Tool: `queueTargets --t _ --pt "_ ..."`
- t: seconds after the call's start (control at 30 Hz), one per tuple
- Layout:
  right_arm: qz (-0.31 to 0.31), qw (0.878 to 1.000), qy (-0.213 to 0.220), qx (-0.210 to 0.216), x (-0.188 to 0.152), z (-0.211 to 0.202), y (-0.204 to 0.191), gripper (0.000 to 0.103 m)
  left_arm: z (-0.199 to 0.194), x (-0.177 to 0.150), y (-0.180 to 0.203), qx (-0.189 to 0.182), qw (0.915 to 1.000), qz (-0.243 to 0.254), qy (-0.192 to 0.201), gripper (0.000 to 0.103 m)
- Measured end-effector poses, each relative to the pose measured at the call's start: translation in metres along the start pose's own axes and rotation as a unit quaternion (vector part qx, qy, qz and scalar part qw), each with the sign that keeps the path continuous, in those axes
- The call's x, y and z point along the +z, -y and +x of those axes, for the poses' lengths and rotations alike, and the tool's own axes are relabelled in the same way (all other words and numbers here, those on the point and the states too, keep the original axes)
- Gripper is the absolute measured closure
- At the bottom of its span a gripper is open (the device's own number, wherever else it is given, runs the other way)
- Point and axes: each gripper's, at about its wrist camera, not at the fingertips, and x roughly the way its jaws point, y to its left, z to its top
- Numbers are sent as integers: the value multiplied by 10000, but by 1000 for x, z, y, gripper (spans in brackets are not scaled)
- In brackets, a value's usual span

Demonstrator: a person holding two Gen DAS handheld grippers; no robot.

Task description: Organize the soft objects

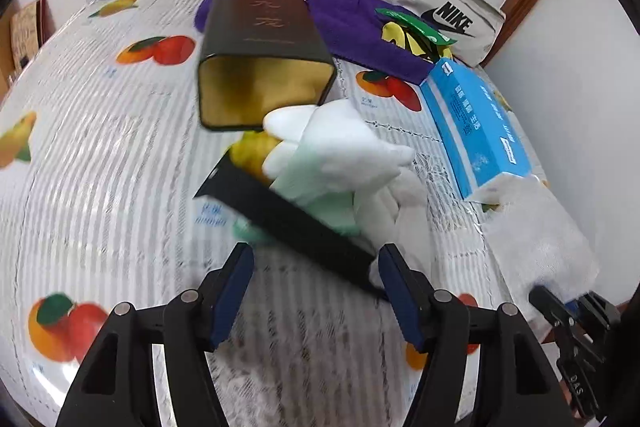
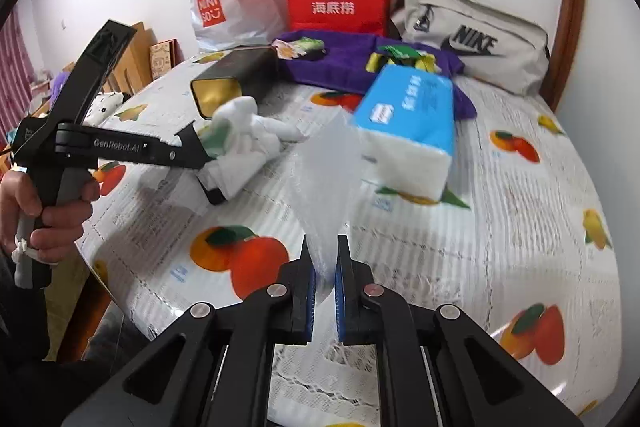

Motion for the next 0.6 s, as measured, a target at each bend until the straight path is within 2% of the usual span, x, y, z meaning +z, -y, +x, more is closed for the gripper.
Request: queueTargets --t 0.17,0.27,0.37,0.5,0.6 --pt "145 9998 -36 134 -9 11 7 95 12 13 12 280 9994 168 85 38" --pt "261 9994 -107 206 -12 19 12 95 18 17 21 548 9973 473 157 67" --pt "320 9991 -153 229 -15 25 16 95 17 18 20 484 9970 569 203 87" --pt "398 9988 -191 203 -18 30 22 94 6 16 14 416 9969 628 246 91" --pt "402 9989 -185 165 -19 30 23 93 0 9 10 504 9958 747 181 91"
